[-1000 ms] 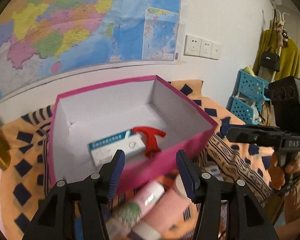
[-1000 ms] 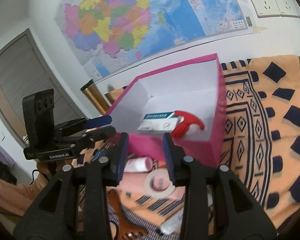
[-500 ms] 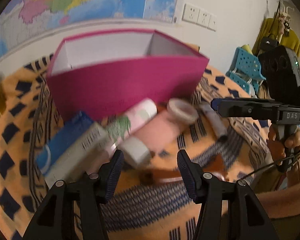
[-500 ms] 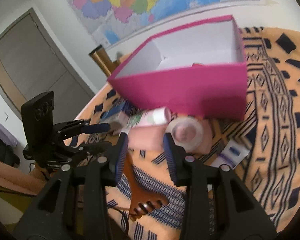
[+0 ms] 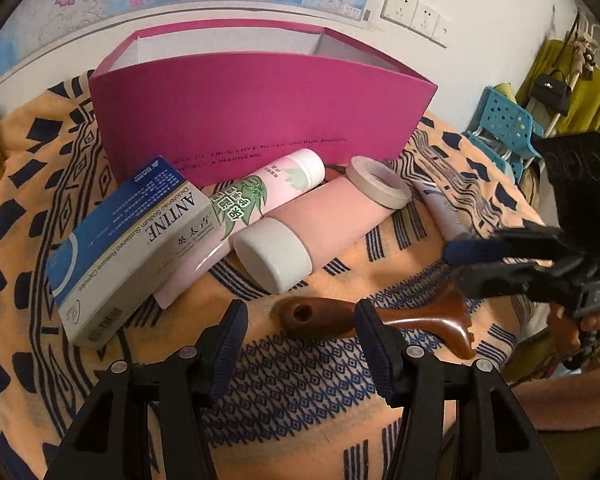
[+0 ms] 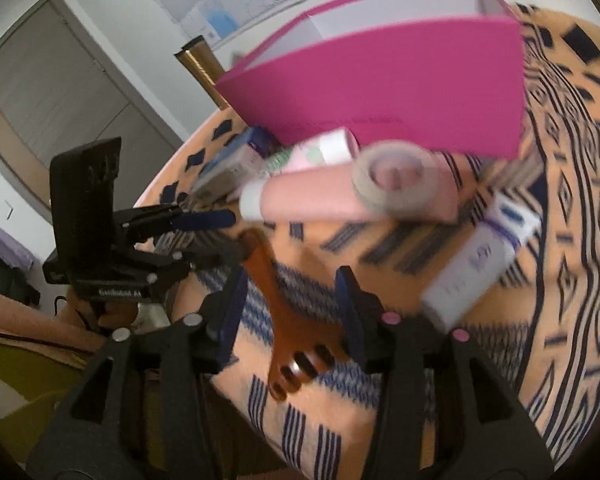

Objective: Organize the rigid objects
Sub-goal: 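Move the right gripper to the brown back scratcher and grasp its handle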

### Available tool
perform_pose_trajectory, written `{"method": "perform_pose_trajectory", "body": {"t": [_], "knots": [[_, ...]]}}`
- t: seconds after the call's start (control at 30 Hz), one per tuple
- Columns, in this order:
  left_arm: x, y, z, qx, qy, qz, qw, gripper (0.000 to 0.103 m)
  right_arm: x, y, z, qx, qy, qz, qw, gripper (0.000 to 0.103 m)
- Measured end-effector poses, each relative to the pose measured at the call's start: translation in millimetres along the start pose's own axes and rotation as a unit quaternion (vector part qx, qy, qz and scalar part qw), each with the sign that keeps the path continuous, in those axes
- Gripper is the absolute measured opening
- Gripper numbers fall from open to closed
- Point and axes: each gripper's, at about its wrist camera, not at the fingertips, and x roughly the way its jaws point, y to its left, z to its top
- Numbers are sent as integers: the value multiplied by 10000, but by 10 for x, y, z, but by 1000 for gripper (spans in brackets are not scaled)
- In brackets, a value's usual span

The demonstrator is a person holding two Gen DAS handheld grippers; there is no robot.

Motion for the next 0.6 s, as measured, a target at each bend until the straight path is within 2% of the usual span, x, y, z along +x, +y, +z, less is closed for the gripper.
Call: {"method": "perform_pose_trajectory", "body": {"t": [0.27,0.4,0.6], "knots": [[31,22,11,14,34,-95,9999,56,-224,-129,-287,437,67,-249,9987,48],[55,-23,24,90,54,-121,9999,56,-205,-131,-383,563,154,-212,9981,48],[85,-71,-4,160,142,-330,9992,57,-172,-77,-416,691,52,-76,9976,49]]}}
